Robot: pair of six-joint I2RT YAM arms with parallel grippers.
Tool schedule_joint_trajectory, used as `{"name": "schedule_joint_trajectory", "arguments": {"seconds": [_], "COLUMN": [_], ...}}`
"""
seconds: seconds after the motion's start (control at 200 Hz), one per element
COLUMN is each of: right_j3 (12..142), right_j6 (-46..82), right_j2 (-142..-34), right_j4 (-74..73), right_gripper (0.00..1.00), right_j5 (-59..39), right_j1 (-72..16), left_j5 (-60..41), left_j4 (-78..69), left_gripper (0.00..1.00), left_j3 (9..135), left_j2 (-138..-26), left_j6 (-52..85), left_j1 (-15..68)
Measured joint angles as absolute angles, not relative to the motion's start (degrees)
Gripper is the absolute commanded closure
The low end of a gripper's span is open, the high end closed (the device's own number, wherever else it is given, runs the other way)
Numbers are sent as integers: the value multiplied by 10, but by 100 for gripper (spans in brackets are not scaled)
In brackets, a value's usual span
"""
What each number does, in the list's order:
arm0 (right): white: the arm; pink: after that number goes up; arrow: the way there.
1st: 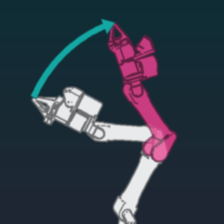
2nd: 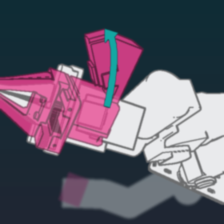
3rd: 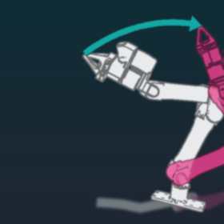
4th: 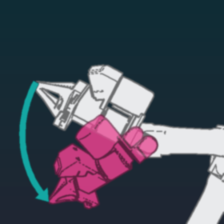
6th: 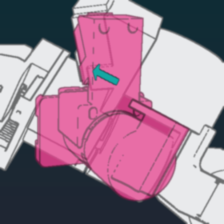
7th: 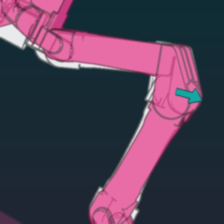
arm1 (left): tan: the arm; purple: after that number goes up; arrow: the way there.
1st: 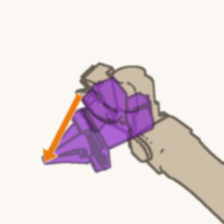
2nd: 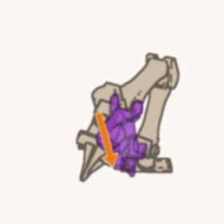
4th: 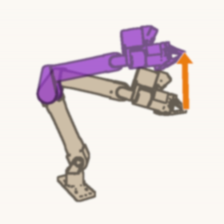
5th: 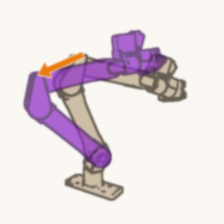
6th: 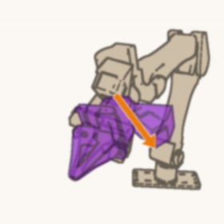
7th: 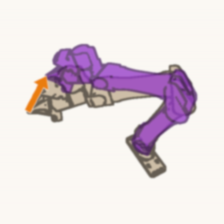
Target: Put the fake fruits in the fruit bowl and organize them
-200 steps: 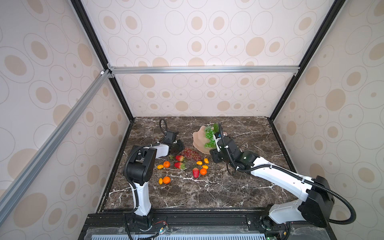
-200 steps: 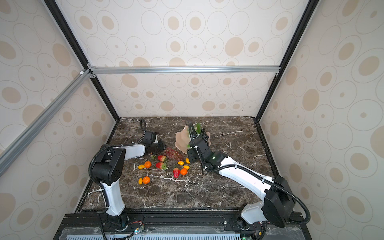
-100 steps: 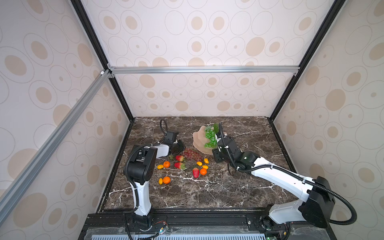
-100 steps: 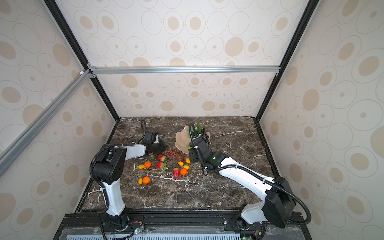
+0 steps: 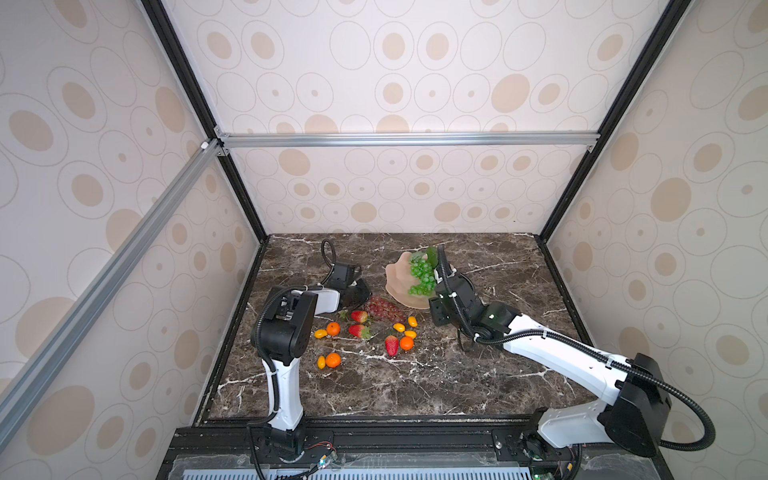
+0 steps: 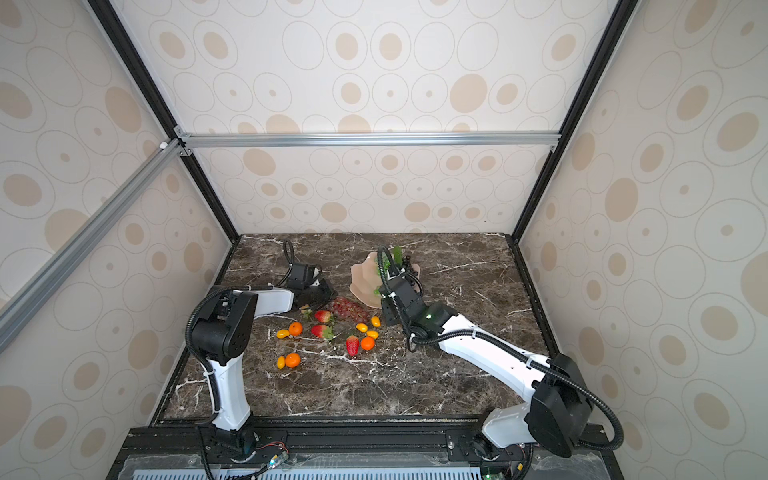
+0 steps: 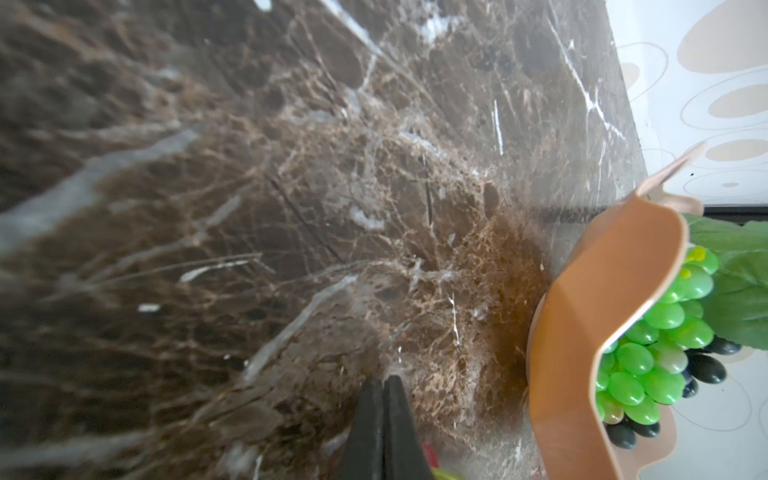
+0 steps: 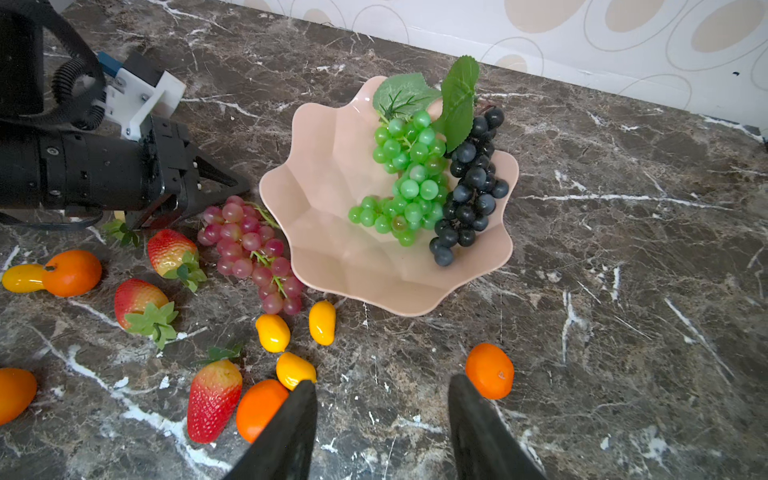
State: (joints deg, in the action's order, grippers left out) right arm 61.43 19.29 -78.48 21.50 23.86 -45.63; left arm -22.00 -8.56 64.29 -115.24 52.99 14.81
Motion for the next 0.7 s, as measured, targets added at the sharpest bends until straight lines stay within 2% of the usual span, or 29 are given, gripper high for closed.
{"name": "schedule_joint_trajectory", "arguments": {"seconds": [0.395, 0.7], "right_j3": [614, 614], "right_j6": [197, 202], "right_j2": [-785, -787], "right_j4": [217, 218], "right_gripper": [47, 47], "right_j5": [237, 230], "right_j1": [-456, -456], "left_j5": [-226, -226], "left_j4": [-97, -132], "left_gripper": [100, 100], "left_j3": [643, 634], "left_j2": [-1148, -1084], "left_j6": [529, 514], "left_j1": [148, 149]}}
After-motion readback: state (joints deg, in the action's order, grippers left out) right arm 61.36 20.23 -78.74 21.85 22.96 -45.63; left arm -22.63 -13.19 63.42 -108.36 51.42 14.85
